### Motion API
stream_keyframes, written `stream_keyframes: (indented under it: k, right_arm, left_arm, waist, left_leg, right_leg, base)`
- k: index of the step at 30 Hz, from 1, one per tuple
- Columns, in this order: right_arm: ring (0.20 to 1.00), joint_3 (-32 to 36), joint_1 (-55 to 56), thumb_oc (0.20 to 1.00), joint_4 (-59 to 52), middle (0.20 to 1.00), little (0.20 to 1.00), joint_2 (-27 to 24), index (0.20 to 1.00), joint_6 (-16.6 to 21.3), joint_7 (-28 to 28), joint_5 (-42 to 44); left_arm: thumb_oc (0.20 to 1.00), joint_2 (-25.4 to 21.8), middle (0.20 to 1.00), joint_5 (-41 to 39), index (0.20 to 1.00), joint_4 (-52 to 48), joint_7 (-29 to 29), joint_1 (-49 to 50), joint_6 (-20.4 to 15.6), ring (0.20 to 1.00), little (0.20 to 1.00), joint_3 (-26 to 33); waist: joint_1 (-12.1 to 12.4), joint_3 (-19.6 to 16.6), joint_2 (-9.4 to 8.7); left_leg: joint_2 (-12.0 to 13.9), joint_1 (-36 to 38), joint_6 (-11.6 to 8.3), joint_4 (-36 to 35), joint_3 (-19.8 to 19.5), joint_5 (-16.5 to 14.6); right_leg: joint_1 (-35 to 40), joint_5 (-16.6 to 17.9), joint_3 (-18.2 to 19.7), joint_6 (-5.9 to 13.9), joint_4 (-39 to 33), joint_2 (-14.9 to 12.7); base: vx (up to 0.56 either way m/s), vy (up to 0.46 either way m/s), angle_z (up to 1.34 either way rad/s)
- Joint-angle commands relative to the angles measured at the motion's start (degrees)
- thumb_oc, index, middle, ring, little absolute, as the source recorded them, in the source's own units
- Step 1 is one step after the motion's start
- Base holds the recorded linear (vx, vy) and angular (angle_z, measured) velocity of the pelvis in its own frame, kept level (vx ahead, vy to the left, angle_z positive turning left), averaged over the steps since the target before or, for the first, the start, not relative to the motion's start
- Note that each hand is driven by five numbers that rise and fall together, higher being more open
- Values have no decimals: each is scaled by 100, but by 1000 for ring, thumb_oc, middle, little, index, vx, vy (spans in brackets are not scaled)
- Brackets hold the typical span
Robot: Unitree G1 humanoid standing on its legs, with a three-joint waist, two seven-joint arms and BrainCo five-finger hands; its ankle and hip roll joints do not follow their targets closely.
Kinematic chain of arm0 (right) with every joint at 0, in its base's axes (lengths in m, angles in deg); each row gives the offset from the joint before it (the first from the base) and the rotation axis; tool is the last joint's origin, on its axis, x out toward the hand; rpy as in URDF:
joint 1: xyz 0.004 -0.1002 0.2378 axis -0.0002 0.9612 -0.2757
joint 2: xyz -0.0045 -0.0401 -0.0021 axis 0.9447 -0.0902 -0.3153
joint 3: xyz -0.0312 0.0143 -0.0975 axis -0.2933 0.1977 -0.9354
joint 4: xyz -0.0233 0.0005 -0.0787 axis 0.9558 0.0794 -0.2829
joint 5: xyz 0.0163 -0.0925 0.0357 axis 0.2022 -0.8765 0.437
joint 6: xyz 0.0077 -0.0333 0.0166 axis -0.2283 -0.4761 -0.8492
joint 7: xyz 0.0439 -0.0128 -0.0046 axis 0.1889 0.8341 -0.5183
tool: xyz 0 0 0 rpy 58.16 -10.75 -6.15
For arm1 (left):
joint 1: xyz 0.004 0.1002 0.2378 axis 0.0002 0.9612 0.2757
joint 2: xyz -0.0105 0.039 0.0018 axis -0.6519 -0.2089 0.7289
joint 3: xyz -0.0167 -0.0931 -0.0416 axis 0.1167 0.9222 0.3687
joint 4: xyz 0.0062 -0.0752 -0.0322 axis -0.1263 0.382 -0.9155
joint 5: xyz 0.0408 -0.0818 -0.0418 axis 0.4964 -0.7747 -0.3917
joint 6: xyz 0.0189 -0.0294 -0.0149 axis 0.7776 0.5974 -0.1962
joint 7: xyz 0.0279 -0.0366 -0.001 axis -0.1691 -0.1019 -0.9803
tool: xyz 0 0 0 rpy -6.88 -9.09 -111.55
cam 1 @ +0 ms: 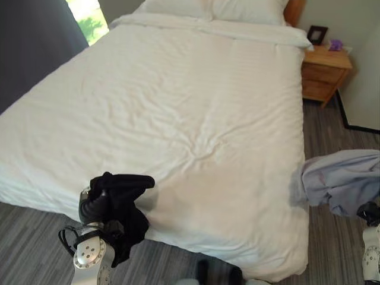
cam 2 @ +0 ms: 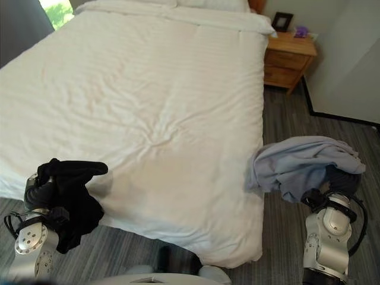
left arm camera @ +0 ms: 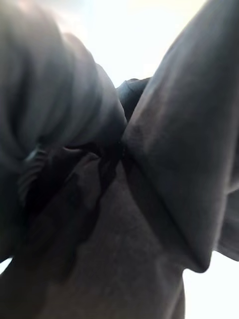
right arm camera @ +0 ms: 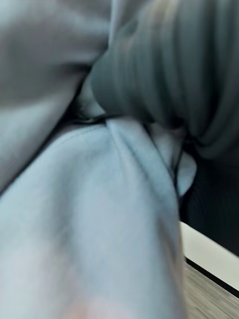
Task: Pick up bed clothes into laundry basket.
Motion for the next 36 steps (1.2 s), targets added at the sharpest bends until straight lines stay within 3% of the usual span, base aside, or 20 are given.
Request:
stream_keyframes:
  k: [1,7,10,14,22,23,32,34,35,36]
  right_arm:
    - [200,-52,-159,200,-356,200,200,-5,200,721,-69,706]
    - [200,-1052,318,200,-253,200,200,583,200,529,-734,1569]
    - [200,-1333,462,200,-190,200,200,640,200,439,-913,1340]
    - [200,-1563,305,200,117,200,200,631,200,499,-844,1147]
    - [200,-1416,177,200,178,200,200,521,200,562,-723,892]
    - [200,-2094,19,200,345,200,200,-310,200,204,-1334,1479]
    - [200,-2138,-6,200,389,200,200,-492,200,178,-1419,1563]
    - [200,-2248,-202,200,558,200,200,-726,200,174,-1418,1539]
    - [200,-2414,-418,200,634,200,200,-862,200,162,-1426,1530]
    - [200,-2415,-435,200,645,200,200,-862,200,166,-1428,1533]
  left_arm:
    - [200,-321,200,51,200,-119,-29,-160,-356,200,200,148]
    - [200,-183,200,-37,200,-81,248,-299,-285,200,200,-360]
    - [200,-137,200,-55,200,22,371,-357,-315,200,200,-555]
    - [200,-104,200,-92,200,162,433,-492,-387,200,200,-820]
    - [200,-120,200,-76,200,211,417,-504,-448,200,200,-804]
    - [200,-237,200,-298,200,-178,370,-146,-598,200,200,-366]
    - [200,-274,200,-356,200,-202,218,-196,-638,200,200,-237]
    - [200,-370,200,-357,200,-319,167,-311,-695,200,200,-161]
    - [200,-450,200,-351,200,-426,125,-438,-761,200,200,-156]
    - [200,-451,200,-352,200,-423,125,-448,-761,200,200,-151]
  waist:
    - [-127,-317,-397]
    - [-287,-282,-286]
    - [-309,-262,-263]
    - [-299,-236,-239]
    - [-254,-202,-228]
    - [-18,171,-389]
    - [19,280,-362]
    - [86,355,-357]
    - [195,537,-424]
    - [186,538,-423]
  left_leg:
    - [110,165,30,45,55,-328]
    - [148,325,30,34,209,-403]
    - [151,372,32,31,241,-411]
    - [155,399,36,31,268,-409]
    - [159,412,22,31,228,-405]
    - [260,10,3,705,118,-578]
    - [347,13,-137,714,-30,-401]
    - [306,-153,-219,679,-111,-249]
    - [152,-368,-297,1078,-364,-385]
    - [150,-407,-296,1133,-371,-412]
  right_leg:
    - [-51,270,84,432,-26,-503]
    - [-4,209,217,431,24,-475]
    - [27,211,245,428,3,-464]
    - [72,217,267,433,-24,-465]
    - [139,177,234,419,-48,-482]
    - [53,172,987,334,-63,-440]
    - [127,96,773,238,-49,-408]
    - [95,163,566,241,-164,-444]
    - [-127,268,557,243,-78,-517]
    - [-144,260,551,245,-62,-517]
  base:
    - [-42,12,-16]
    - [-8,17,-14]
    - [-10,16,-18]
    - [1,10,-3]
    - [2,-1,1]
    - [2,-17,-6]
    - [-46,-75,-1]
    - [-234,-88,24]
    - [-196,-25,35]
    - [-263,-16,25]
